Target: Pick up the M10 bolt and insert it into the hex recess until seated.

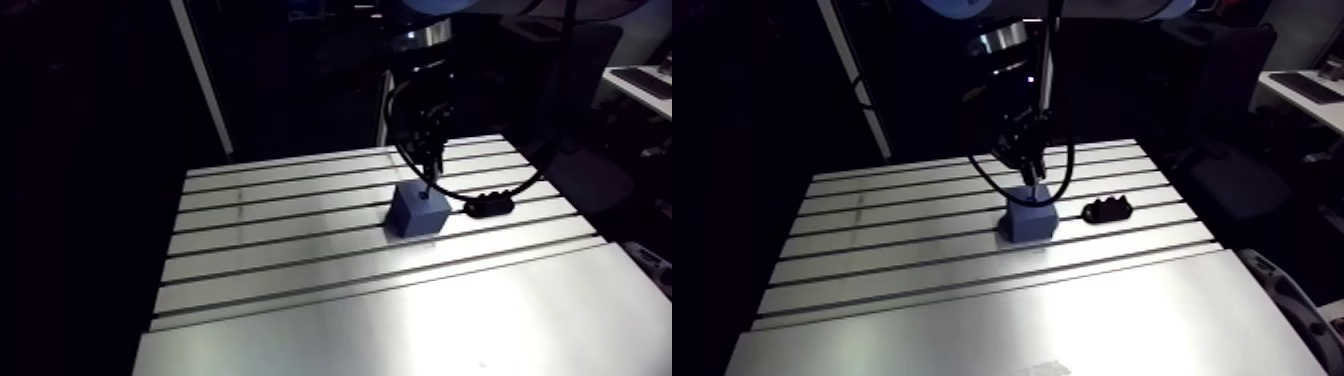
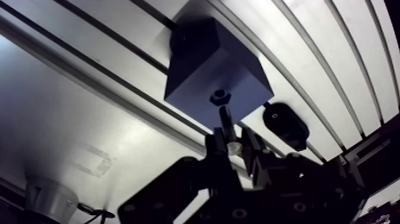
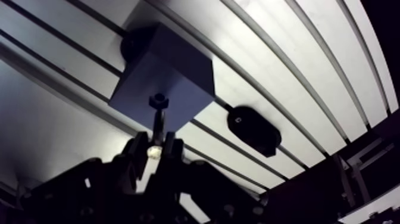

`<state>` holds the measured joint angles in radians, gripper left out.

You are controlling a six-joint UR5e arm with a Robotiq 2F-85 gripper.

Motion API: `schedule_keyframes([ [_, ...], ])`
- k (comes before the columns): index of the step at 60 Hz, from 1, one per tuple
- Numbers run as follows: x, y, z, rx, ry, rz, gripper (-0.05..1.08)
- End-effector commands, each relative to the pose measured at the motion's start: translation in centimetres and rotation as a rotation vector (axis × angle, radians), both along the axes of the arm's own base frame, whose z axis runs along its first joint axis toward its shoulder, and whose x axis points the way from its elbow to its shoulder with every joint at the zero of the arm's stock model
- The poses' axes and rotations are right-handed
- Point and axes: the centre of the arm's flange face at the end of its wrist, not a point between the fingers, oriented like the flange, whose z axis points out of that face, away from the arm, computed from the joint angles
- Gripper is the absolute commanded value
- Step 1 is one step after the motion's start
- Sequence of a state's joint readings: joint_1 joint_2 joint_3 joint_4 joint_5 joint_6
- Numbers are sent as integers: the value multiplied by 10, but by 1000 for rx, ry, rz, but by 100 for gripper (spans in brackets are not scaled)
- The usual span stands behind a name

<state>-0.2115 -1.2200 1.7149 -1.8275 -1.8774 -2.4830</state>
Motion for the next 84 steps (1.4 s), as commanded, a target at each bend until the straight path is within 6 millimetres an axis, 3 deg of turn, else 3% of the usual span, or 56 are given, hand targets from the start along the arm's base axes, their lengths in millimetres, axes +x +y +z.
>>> schedule_keyframes([
  [1,-1,-1,-1,-1,0,1,107],
  [84,-5,-1,-16,-16,-12,2,106],
])
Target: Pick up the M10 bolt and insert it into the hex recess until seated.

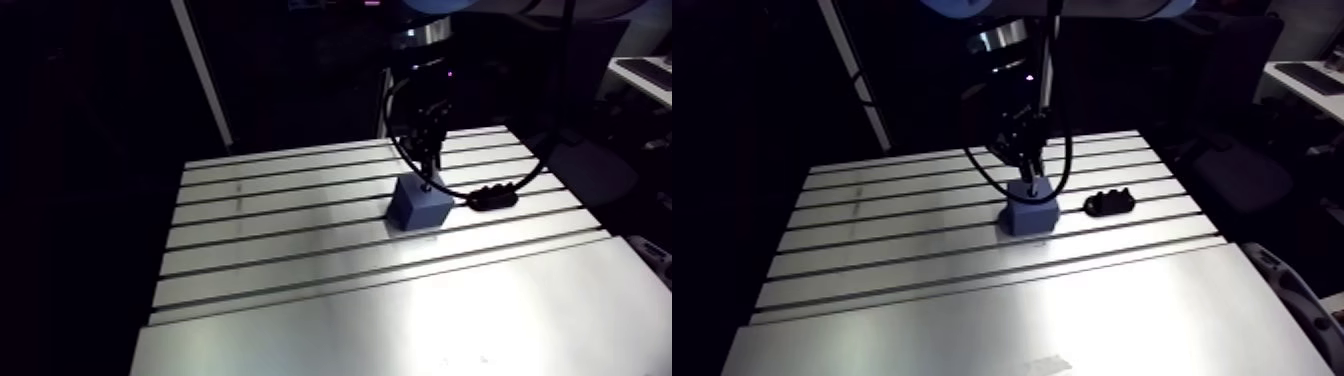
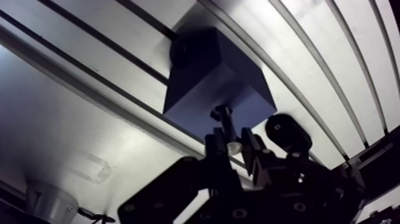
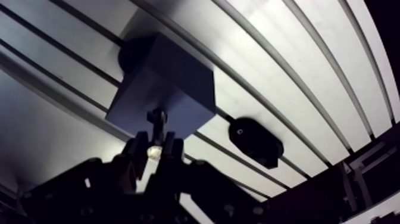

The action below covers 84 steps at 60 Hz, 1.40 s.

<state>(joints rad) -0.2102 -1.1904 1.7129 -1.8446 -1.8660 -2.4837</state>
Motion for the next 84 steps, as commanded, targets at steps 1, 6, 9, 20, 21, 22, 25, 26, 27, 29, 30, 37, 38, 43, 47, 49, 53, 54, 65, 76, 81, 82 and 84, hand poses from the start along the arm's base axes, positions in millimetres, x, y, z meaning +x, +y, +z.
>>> schedule_keyframes([
  [1,0,0,-1,-3,-4,3,106],
  [6,0,0,-1,-3,-4,3,106],
  [9,0,0,-1,-3,-4,3,106],
  [20,0,0,-1,-3,-3,3,106],
  [21,1,0,-2,-3,-4,3,106],
  [22,1,0,-2,-3,-4,3,106],
  [25,1,0,-2,-3,-4,3,106],
  [26,1,0,-2,-3,-4,3,106],
  [27,1,0,-2,-3,-4,3,106],
  [29,1,0,-2,-3,-4,3,106],
  [30,1,0,-2,-3,-4,3,106],
  [37,1,0,-4,-4,-8,2,106],
  [38,1,0,-4,-4,-8,2,106],
  [43,1,0,-4,-4,-8,2,106],
  [47,1,0,-5,-4,-10,2,106],
  [49,1,0,-5,-4,-10,2,106],
  [53,1,0,-6,-4,-11,2,106],
  [54,1,0,-6,-4,-11,2,106],
  [65,0,0,-7,-4,-12,0,106],
  [76,1,0,-8,-5,-13,2,106],
  [81,1,0,-8,-4,-10,1,104],
  [82,1,0,-8,-4,-10,0,103],
  [84,1,0,-8,-4,-10,0,100],
])
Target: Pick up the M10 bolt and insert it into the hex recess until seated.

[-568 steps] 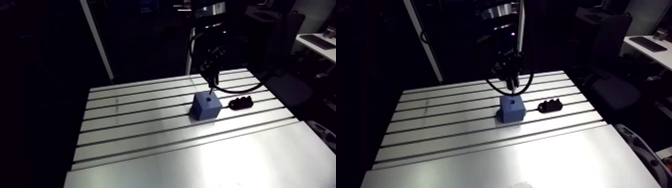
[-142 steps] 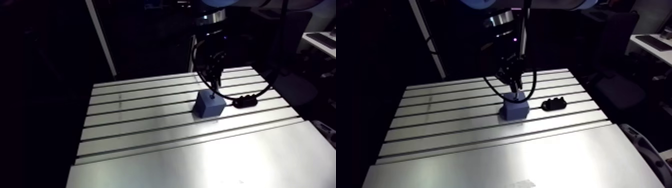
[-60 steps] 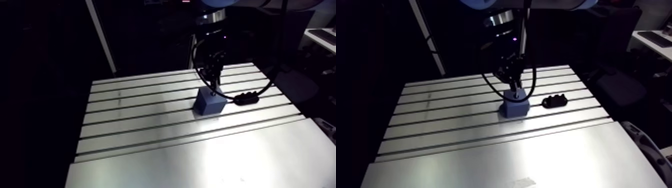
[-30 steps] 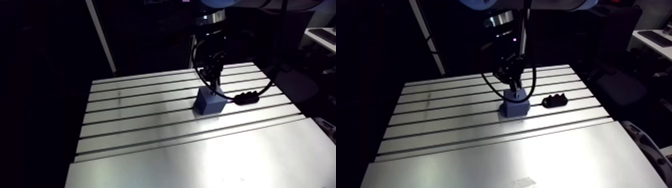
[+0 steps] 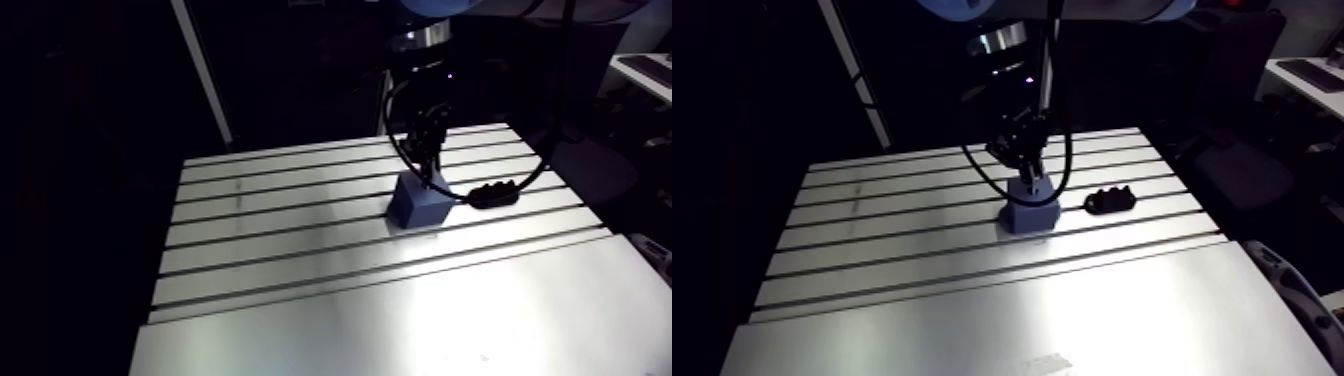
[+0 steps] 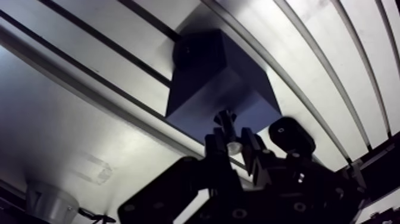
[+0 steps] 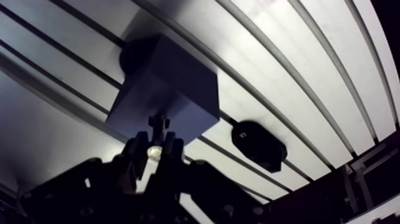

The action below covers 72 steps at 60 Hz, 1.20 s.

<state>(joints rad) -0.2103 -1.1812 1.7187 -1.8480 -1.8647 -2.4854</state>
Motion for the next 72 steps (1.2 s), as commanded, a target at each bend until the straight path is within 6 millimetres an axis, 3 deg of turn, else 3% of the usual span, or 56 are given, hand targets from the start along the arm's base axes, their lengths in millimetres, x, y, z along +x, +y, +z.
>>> schedule_keyframes([
  [1,0,0,0,1,2,-1,100],
  [2,1,0,-1,0,1,-1,90],
  [3,1,0,-1,0,1,-1,90],
  [4,1,0,0,1,2,-1,74],
  [5,1,0,0,1,2,-1,74],
  [6,1,0,0,0,2,0,50],
  [7,1,0,0,0,2,0,50],
  [9,1,0,1,0,4,3,2],
  [50,-13,-2,20,-43,124,-28,0],
  [72,-8,6,55,-116,228,-174,0],
])
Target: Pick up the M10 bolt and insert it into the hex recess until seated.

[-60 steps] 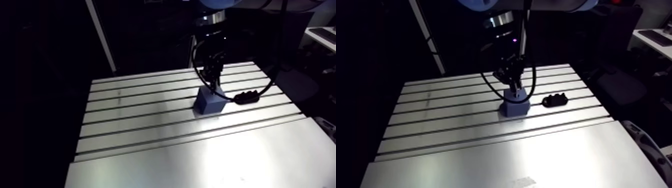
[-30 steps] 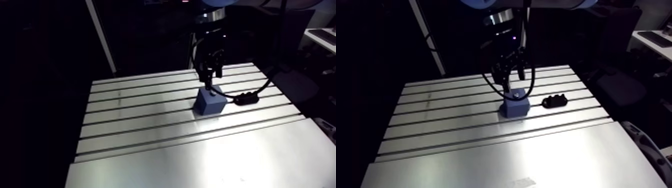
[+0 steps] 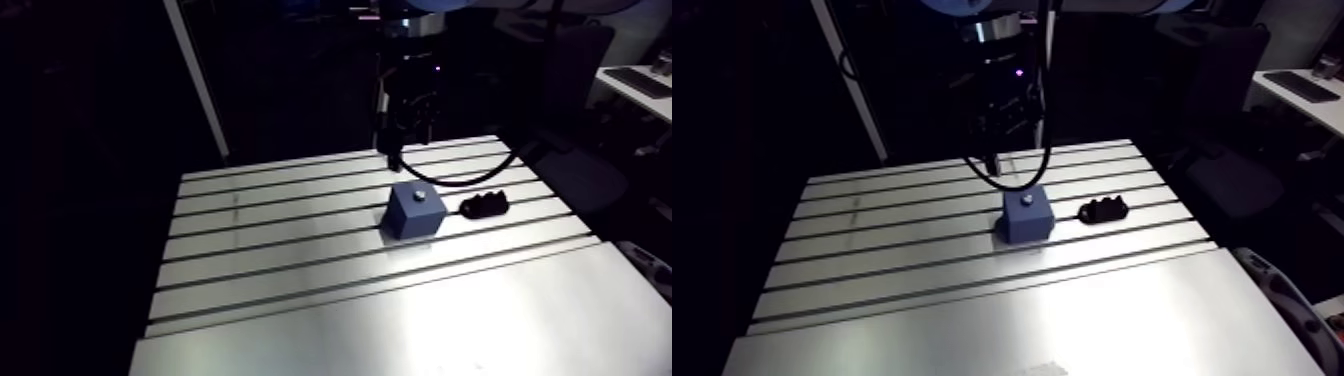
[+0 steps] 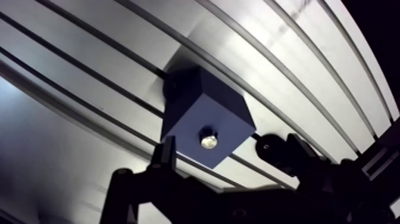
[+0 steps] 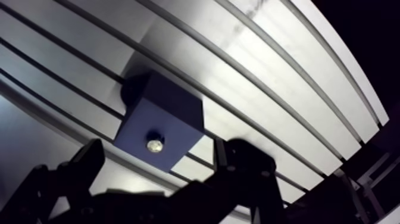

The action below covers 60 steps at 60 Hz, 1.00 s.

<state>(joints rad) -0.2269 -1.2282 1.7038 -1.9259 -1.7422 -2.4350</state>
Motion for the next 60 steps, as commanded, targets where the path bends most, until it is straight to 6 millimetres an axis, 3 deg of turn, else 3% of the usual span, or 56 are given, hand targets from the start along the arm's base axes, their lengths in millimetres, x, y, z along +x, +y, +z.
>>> schedule_keyframes([
  [1,3,6,18,-45,55,-84,0],
  [36,16,13,30,-8,81,-447,3],
  [49,17,19,22,-8,67,-446,13],
  [60,15,36,23,-9,68,-439,23],
])
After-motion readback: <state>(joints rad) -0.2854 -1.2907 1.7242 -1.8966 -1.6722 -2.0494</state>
